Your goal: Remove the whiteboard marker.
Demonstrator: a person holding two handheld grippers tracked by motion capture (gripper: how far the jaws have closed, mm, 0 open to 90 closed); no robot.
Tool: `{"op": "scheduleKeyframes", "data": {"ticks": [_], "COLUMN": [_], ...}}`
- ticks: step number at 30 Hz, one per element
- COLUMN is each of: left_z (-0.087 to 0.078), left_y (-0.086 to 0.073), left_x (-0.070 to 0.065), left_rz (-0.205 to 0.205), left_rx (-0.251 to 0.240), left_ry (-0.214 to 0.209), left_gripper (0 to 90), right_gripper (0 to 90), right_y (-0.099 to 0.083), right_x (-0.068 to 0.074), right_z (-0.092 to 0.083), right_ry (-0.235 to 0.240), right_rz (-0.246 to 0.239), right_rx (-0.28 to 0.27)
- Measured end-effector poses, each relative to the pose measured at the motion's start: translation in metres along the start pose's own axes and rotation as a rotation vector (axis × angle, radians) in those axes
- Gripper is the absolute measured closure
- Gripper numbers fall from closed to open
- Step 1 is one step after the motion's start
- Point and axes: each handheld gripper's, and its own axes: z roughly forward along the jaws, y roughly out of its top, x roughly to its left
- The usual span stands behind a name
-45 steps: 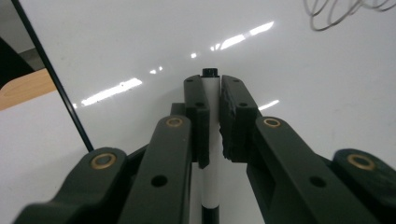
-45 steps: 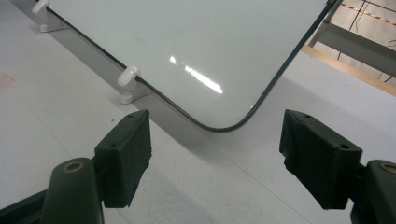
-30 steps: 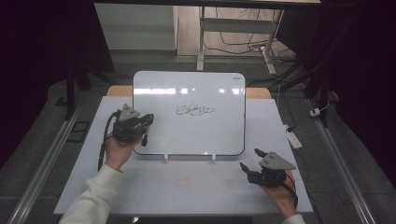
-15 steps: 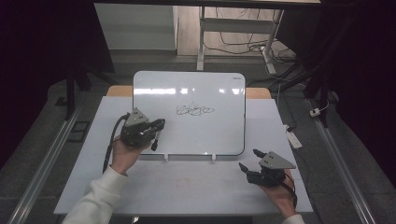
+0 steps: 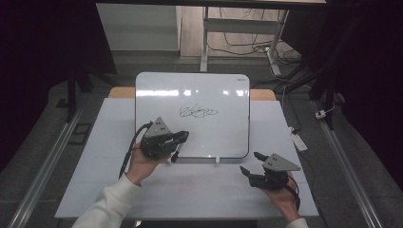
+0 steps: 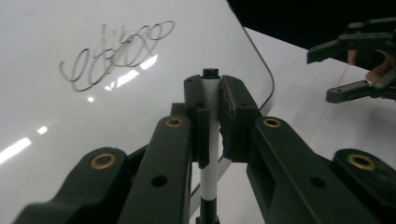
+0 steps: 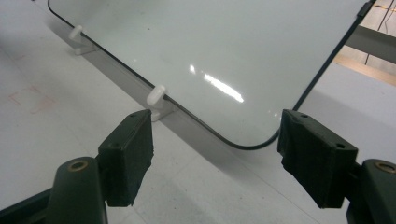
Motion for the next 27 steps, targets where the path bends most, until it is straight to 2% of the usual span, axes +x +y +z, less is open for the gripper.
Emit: {"op": "scheduleKeyframes", "data": {"ticks": [4, 9, 14, 19, 25, 27], "left_z": [0.004, 0.01, 0.018, 0.021, 0.026, 0.031], "left_y": [0.004, 0.008, 0.015, 0.02, 0.023, 0.025], "left_x": [-0.007, -0.014, -0.025, -0.033, -0.04, -0.044], "left_rz": [0.015, 0.032, 0.056, 0.06, 0.067, 0.071], "left_rx": [0.0, 0.001, 0.001, -0.008, -0.011, -0.01], "left_ry": [-0.033, -0.053, -0.074, -0.087, -0.105, -0.113], "left_gripper": [81.2, 81.2, 81.2, 81.2, 81.2, 81.2], "right_gripper": [27.0, 27.8, 29.0, 29.6, 30.7, 32.4], "right_y": [0.003, 0.009, 0.02, 0.03, 0.039, 0.044], "right_x": [0.003, 0.008, 0.019, 0.03, 0.04, 0.048], "right_z": [0.002, 0.005, 0.01, 0.018, 0.029, 0.036], "right_ry": [0.017, 0.039, 0.077, 0.116, 0.166, 0.195], "right_rz": [0.006, 0.005, 0.008, 0.016, 0.041, 0.059], "right_rx": [-0.003, -0.003, 0.009, 0.024, 0.033, 0.037]}}
